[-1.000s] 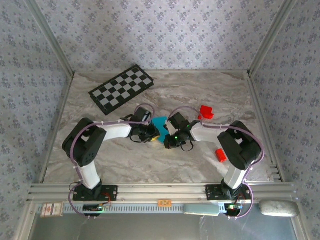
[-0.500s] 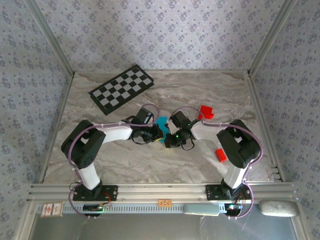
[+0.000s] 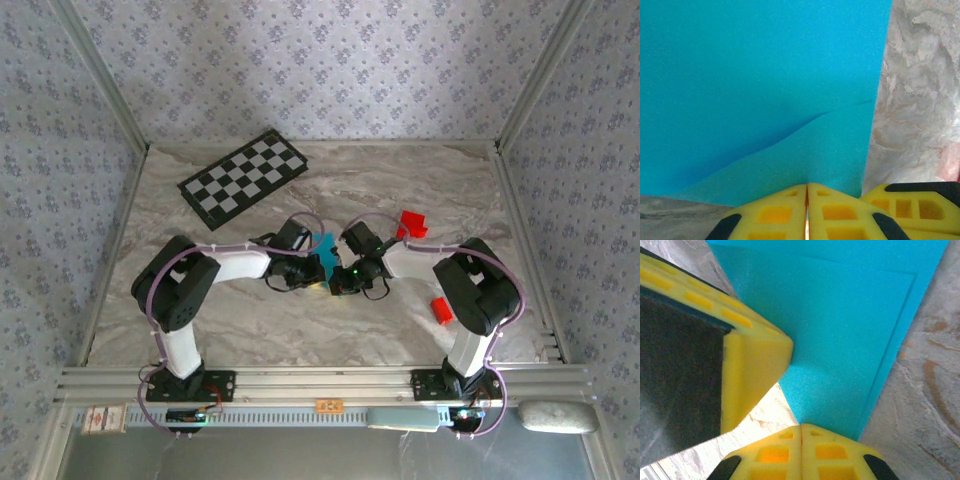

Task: Fold a paper plane with a square sheet of paper (pick it up from the middle)
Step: Third fold the triangle at the center of the table.

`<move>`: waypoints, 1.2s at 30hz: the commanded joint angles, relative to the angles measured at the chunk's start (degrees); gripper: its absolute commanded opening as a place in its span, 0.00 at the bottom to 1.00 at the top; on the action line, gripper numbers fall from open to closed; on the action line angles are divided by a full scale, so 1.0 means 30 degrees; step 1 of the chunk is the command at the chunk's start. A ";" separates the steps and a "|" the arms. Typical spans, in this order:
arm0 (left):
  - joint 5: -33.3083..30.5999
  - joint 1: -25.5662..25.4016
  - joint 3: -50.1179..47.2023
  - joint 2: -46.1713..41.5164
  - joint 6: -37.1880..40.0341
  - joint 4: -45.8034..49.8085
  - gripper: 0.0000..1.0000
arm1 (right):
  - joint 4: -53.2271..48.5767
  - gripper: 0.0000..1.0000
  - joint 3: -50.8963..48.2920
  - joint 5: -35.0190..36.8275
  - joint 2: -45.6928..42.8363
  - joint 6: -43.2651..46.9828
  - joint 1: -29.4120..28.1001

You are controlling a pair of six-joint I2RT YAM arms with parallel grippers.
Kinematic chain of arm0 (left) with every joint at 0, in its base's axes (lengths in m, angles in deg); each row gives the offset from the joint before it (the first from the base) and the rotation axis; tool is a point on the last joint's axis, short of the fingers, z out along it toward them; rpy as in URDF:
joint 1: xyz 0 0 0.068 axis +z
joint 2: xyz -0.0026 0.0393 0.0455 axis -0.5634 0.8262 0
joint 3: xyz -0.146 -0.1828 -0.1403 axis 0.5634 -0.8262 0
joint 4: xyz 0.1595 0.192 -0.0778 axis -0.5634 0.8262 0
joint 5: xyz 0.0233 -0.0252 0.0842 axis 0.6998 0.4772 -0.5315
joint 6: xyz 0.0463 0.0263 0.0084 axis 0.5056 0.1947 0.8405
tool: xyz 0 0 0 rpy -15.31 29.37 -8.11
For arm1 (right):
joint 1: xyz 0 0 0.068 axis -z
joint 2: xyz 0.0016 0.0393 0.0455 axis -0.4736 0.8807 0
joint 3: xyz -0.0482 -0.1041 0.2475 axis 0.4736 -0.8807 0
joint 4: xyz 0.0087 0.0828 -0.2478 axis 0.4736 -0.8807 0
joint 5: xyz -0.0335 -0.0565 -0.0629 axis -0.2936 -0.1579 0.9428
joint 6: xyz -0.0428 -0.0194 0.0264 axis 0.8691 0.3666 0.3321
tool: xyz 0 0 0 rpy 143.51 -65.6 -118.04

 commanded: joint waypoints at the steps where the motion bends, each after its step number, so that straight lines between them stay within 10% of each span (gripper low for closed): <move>1: -0.2041 0.0716 0.0245 0.0494 0.1233 0.1985 0.08 | -0.1783 0.07 -0.1181 0.1769 0.1209 -0.0249 0.0145; 26: -0.3335 0.5188 0.0960 -0.3543 0.3688 0.4933 0.13 | 0.0025 0.14 -0.0544 0.0183 -0.3036 0.0980 0.0401; 36: -0.4482 0.5360 -0.1759 -0.8890 0.0643 0.3928 0.43 | 0.1939 0.49 -0.0991 0.4193 -0.6868 -0.0952 -0.0173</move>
